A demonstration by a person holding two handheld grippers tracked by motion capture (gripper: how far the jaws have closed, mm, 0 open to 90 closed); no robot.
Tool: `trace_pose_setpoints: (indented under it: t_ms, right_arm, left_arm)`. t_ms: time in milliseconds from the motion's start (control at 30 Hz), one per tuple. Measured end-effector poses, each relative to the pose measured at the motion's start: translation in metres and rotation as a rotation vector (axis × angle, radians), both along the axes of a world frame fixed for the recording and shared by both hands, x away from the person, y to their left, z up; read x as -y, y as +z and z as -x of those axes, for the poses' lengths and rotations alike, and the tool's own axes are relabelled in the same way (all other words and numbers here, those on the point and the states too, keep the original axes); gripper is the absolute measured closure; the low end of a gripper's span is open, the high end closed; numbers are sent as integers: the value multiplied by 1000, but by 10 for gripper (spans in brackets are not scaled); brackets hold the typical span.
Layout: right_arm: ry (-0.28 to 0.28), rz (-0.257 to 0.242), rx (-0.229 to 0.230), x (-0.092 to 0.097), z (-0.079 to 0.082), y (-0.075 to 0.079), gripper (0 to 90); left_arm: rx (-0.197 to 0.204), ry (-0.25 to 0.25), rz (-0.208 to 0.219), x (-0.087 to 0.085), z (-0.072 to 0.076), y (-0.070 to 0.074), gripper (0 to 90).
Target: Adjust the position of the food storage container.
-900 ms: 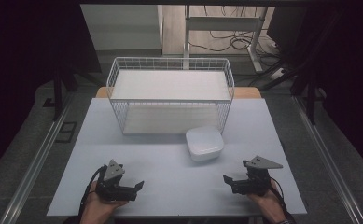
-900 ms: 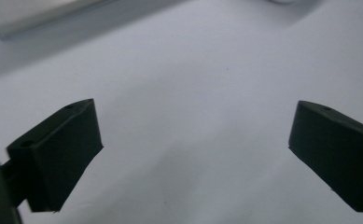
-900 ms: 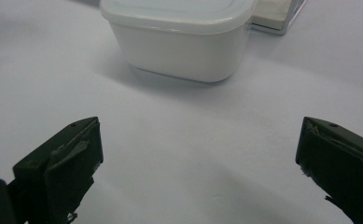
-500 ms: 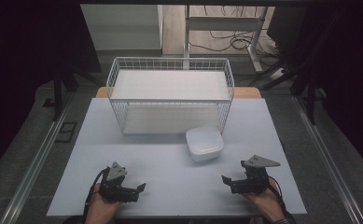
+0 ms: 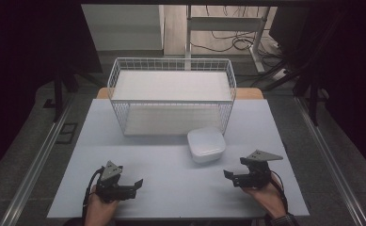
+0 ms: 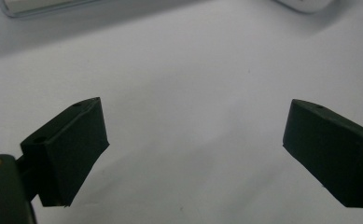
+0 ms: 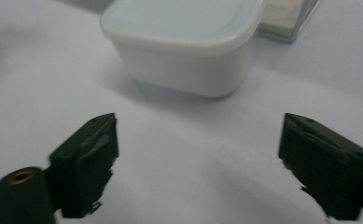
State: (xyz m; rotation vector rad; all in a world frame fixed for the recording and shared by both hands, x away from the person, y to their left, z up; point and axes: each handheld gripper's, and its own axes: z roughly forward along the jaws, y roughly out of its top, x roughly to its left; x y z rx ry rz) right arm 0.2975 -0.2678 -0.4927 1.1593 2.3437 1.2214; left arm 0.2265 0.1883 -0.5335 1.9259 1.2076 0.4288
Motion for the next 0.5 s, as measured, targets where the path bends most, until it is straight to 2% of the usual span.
trace_pose_setpoints:
  t_ms: [67, 133, 200, 267, 333, 400, 433, 500]
  right_arm:
    - [-2, -12, -1, 1, -2, 1, 161]
    - [-13, -44, -11, 5, -10, 5, 239]
    - [-18, -60, -20, 7, -15, 7, 283]
    - [-19, -76, -35, 8, -21, 10, 345]
    - [2, -91, -27, 9, -25, 13, 417]
    - [28, -95, -19, 9, -29, 17, 499]
    - [35, -88, -10, 8, -31, 19, 529]
    - [43, -64, 20, 6, -38, 24, 613]
  left_arm:
    - [-7, -10, -5, 0, 0, -1, 62]
    - [-31, -24, 0, 0, -1, -3, 66]
    - [-39, -9, -20, 1, -1, -3, 67]
    - [-42, 3, -15, 0, -1, -2, 68]
    - [-35, -3, 15, -1, 0, -1, 68]
    - [-13, -30, 38, 0, 0, -1, 65]
    - [-3, -42, 37, 1, 0, -1, 64]
    - [1, -61, 1, 4, 0, -3, 61]
